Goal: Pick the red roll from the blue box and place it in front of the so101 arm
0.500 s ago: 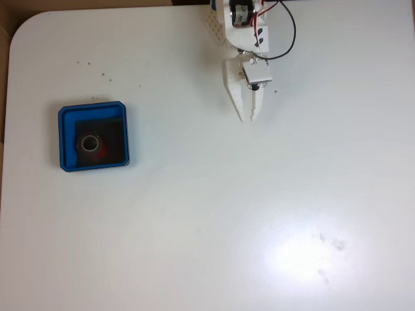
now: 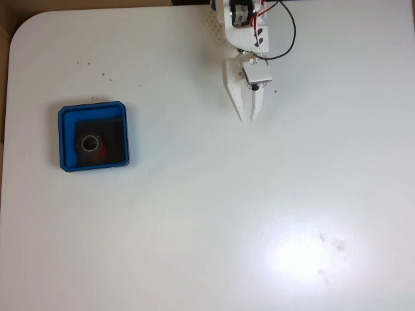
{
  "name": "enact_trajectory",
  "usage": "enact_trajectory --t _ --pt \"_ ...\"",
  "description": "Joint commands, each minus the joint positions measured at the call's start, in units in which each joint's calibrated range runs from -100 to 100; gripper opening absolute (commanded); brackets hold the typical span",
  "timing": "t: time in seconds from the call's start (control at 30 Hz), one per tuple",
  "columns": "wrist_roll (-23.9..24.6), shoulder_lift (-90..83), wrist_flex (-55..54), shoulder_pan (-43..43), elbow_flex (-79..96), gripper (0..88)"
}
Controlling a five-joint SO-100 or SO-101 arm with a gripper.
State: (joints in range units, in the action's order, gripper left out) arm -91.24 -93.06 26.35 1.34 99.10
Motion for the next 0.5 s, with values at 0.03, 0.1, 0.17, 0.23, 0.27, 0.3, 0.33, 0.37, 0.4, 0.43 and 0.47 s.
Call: enact_trajectory --t 0.03,0.1,0.17,0.23,0.27,0.3,0.33,0.37,0.4,0.43,0.47 --pt "-0.1 -0.3 -1.2 -0.2 0.8 1.4" --pt "-0.1 -0.3 -1.2 0.1 0.8 1.4" --pt "-0.2 -0.2 -1.2 0.2 0.8 1.4" --pt "-0.2 -0.2 -1.2 -0.2 0.8 1.4" --pt "-0.3 -0.2 -1.2 -0.4 0.8 1.4" --pt "-0.3 -0.1 -1.2 -0.4 0.8 1.4" --pt "-0.3 -0.1 -1.1 -0.7 0.7 1.4" --pt "-0.3 -0.1 -1.1 -1.4 0.7 1.4" --pt "0.0 -0.1 -1.1 -3.1 0.6 1.4" --pt "0.2 -0.2 -1.1 -6.1 0.6 1.4" --pt "0.2 -0.2 -1.1 -9.8 0.6 1.4"
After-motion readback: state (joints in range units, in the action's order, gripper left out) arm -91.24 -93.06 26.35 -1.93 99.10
